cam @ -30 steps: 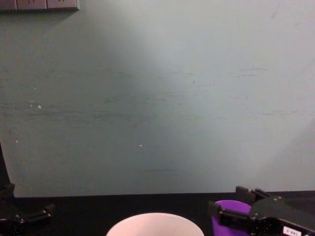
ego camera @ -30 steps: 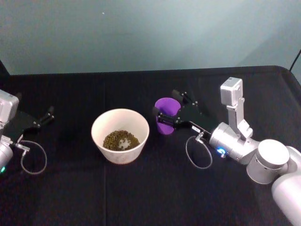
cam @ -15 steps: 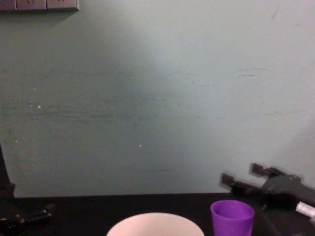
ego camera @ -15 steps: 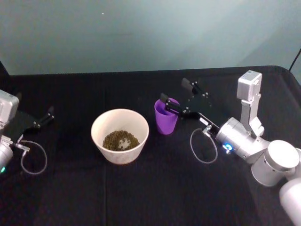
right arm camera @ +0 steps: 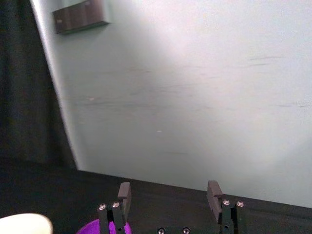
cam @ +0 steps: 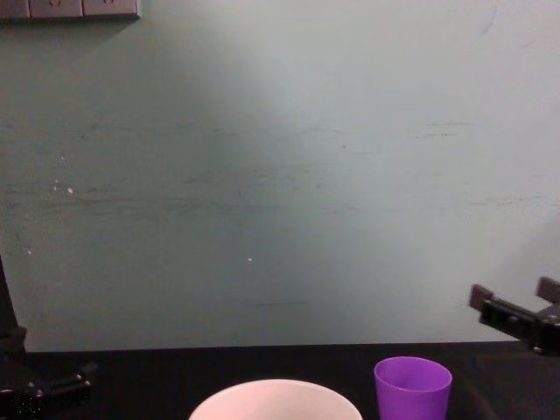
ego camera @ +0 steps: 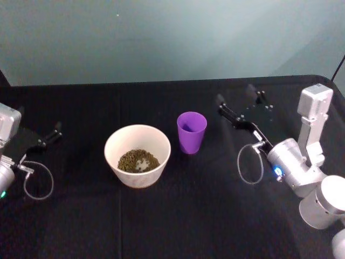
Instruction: Pick up the cup and pour the mung beans from the cup into the bowl.
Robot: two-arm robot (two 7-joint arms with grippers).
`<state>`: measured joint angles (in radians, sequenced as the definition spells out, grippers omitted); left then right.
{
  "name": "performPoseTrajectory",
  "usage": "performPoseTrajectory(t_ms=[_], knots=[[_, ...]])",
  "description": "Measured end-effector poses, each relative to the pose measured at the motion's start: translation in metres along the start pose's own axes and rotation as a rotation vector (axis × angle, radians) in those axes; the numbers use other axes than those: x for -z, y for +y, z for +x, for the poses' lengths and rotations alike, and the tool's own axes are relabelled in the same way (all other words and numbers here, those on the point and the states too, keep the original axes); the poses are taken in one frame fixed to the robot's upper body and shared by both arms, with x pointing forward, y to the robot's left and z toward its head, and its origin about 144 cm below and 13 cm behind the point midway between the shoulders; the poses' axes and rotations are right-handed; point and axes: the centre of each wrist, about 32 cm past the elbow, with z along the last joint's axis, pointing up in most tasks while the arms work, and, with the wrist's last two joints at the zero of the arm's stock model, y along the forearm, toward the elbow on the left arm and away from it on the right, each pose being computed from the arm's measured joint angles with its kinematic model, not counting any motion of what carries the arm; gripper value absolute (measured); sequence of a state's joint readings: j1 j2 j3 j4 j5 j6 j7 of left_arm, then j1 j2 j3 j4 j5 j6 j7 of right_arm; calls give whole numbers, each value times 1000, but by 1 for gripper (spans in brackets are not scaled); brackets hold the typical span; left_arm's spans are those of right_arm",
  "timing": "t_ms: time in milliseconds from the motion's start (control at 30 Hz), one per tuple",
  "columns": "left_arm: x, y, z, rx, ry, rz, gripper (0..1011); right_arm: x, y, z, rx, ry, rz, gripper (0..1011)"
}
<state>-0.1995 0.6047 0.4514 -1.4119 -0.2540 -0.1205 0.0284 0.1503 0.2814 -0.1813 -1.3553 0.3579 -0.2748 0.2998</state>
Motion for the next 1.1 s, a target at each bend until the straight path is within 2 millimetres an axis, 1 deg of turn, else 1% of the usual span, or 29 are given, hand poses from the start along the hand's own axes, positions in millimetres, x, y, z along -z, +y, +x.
performPoseTrajectory(t_ms=[167,200,233,333,467,700,1100], knots=[[0,0,0,0,0,0,1000,3,-10,0,89,1,0,1003],[0,0,0,0,0,0,1000,5,-13,1,137,4,-2,1003],[0,0,0,0,0,0,1000,5,-13,1,137,4,-2,1003],[0,0,0,0,0,0,1000,8,-17,2,223,12,-4,1003],[0,0,0,0,0,0,1000,12,-17,4,287,26,-18,1003],[0,0,0,0,0,0,1000,14,-16,6,329,26,-30,1003],[0,0,0,0,0,0,1000,16,-16,7,331,10,-25,1003]])
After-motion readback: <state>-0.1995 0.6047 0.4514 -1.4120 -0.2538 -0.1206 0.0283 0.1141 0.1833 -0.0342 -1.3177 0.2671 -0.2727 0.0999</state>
